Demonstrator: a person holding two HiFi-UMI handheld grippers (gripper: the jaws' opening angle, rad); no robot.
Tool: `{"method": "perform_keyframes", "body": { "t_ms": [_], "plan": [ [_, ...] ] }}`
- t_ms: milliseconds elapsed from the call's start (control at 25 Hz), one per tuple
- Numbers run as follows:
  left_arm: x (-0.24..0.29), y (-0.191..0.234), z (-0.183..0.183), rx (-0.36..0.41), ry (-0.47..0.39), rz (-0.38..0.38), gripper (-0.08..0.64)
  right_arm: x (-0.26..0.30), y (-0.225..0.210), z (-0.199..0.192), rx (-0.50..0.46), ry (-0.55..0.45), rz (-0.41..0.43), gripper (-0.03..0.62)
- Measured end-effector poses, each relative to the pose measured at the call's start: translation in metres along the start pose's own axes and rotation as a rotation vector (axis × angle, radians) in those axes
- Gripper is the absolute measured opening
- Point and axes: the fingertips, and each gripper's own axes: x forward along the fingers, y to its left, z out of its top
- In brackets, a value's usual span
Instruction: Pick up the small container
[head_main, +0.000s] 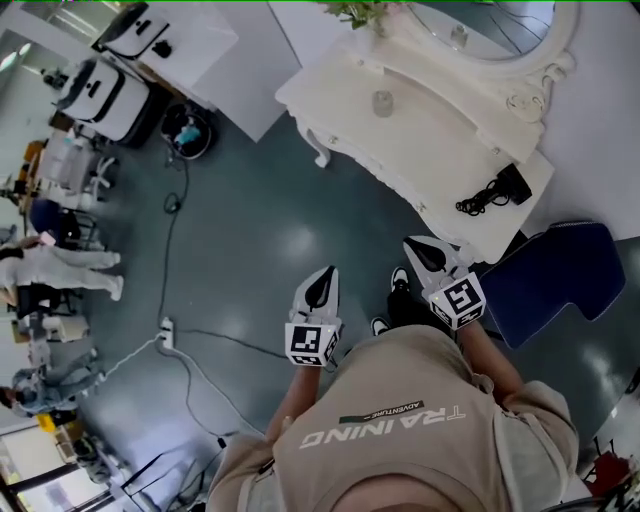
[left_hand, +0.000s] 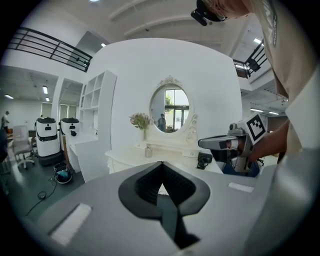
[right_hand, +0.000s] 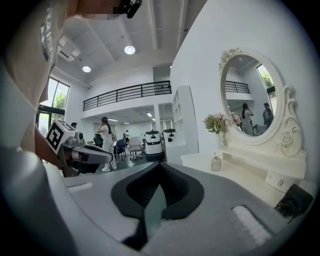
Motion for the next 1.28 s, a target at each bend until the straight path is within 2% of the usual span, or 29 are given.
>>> {"method": "perform_keyframes", "body": {
  "t_ms": [80, 240, 480, 880, 1120, 1280],
  "plan": [
    [0.026, 0.009, 0.008, 0.009, 0.011, -0.007, 0.018, 0.018, -0.023, 0.006, 0.001, -0.016, 0.000, 0.003],
    [0.082, 0.017, 0.025, -0.041, -0.001, -0.018, 0.018, 0.040, -0.067, 0.005, 0.022, -0.005, 0.006, 0.003],
    [0.136, 0.014, 0.054, -0.004, -0.017, -0.051, 0.018, 0.066, -0.109, 0.003, 0.004, 0.042, 0.038, 0.003],
    [0.177, 0.054, 0.043, -0.032, 0.039, -0.057, 0.018, 0.116, -0.133, 0.011, 0.050, 0.057, 0.059, 0.003],
    [0.208, 0.099, 0.051, -0.052, 0.013, -0.121, 0.018, 0.156, -0.145, 0.031, 0.007, 0.054, -0.012, 0.003],
    [0.228, 0.132, 0.079, 0.003, -0.039, -0.181, 0.018, 0.178, -0.147, 0.047, -0.013, 0.060, -0.057, 0.003]
  ]
}}
